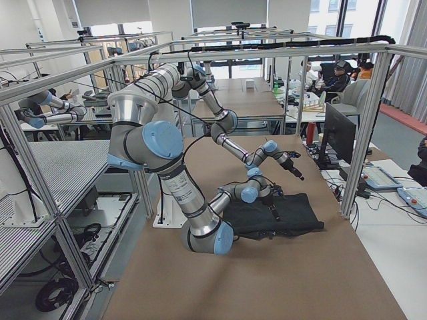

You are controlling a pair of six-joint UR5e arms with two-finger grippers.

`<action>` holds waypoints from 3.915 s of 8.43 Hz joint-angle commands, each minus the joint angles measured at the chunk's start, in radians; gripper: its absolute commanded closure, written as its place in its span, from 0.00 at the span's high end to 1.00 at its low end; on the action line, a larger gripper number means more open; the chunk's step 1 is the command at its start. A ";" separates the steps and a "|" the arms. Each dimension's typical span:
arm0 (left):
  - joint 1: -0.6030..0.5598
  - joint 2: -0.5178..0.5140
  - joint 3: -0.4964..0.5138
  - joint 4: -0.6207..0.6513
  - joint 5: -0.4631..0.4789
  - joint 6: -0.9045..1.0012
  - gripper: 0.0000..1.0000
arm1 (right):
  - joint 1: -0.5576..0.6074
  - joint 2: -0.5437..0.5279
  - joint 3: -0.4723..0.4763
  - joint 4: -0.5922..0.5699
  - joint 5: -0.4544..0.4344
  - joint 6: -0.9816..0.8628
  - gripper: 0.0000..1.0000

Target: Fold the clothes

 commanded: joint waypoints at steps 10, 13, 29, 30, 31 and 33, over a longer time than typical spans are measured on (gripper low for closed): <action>0.008 0.007 0.002 -0.003 0.002 -0.013 0.94 | -0.032 -0.041 0.000 -0.002 -0.044 0.003 0.44; 0.008 0.008 -0.001 -0.004 0.002 -0.016 0.94 | -0.031 -0.038 0.006 -0.004 -0.043 -0.005 0.44; 0.028 0.004 0.005 -0.003 0.009 -0.010 0.94 | 0.034 -0.100 0.018 0.012 -0.033 -0.065 0.38; 0.030 0.004 0.005 -0.003 0.011 -0.010 0.94 | 0.034 -0.119 0.034 0.013 -0.033 -0.065 0.38; 0.030 0.002 0.005 -0.003 0.011 -0.010 0.94 | 0.034 -0.123 0.040 0.013 -0.033 -0.065 0.38; 0.042 -0.004 0.005 -0.003 0.012 -0.012 0.94 | 0.047 -0.125 0.060 0.012 -0.033 -0.106 0.38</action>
